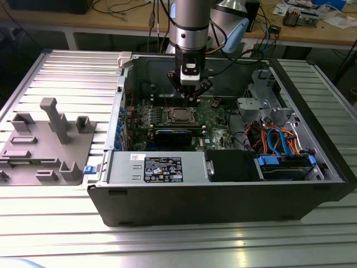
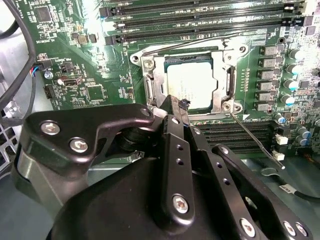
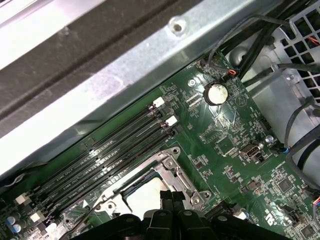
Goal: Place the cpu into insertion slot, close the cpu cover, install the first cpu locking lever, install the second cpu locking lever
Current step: 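Install the first cpu locking lever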
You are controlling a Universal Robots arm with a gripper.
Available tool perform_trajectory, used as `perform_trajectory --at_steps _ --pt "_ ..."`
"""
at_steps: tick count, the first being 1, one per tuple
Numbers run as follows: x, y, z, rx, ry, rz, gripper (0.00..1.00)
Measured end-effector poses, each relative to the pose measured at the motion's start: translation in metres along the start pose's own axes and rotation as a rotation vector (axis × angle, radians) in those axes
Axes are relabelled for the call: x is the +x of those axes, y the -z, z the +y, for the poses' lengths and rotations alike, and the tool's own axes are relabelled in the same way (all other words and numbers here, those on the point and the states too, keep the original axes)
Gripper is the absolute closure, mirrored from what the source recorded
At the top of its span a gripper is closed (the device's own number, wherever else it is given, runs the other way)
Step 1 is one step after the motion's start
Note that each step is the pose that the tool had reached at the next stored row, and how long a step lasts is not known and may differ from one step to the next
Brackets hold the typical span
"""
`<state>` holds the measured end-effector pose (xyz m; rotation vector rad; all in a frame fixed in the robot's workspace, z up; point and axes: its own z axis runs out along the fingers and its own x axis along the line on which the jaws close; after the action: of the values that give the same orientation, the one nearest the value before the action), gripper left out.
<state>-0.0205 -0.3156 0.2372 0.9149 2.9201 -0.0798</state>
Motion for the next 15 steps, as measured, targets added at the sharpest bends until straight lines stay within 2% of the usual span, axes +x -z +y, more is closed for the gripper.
perform_trajectory --at_steps 15 --pt "0.0000 0.0000 0.0000 -0.0058 0.063 -0.0016 0.89"
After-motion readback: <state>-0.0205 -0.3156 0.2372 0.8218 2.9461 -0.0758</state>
